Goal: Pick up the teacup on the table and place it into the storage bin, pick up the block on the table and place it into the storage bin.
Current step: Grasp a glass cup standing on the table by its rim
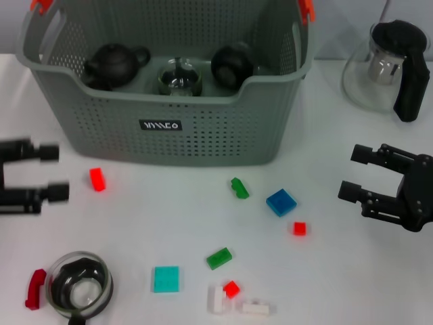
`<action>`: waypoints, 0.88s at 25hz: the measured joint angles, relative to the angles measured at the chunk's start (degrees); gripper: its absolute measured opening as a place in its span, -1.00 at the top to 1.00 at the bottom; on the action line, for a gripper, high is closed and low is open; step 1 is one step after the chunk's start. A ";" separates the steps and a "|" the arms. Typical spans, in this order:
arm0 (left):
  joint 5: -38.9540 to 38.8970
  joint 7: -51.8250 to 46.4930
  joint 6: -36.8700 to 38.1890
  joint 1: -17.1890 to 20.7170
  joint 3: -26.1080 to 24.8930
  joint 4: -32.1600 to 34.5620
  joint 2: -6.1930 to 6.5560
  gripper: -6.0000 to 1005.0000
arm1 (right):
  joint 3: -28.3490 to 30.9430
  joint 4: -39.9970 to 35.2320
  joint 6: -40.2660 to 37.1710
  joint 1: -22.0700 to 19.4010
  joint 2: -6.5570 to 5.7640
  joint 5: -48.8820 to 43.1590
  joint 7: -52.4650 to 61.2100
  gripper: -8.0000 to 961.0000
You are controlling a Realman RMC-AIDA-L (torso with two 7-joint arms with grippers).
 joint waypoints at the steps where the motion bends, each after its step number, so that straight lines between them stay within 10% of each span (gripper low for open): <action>1: 2.08 -0.74 -0.17 -0.05 -0.07 1.26 -0.26 -0.59 | 0.00 0.01 0.09 0.03 0.01 0.00 0.13 -0.68; 7: 23.44 -9.81 -0.48 -2.75 1.54 15.80 -3.97 -0.56 | 0.08 0.06 0.17 0.08 0.01 0.01 0.79 -0.68; 15: 41.44 -12.79 0.27 -5.58 8.18 30.99 -12.77 -0.51 | 0.22 0.00 0.24 0.12 0.01 0.00 1.82 -0.68; 22: 42.65 -15.37 -2.42 -3.33 17.44 30.64 -13.54 -0.45 | 0.41 -0.01 0.36 0.32 0.13 0.00 1.84 -0.68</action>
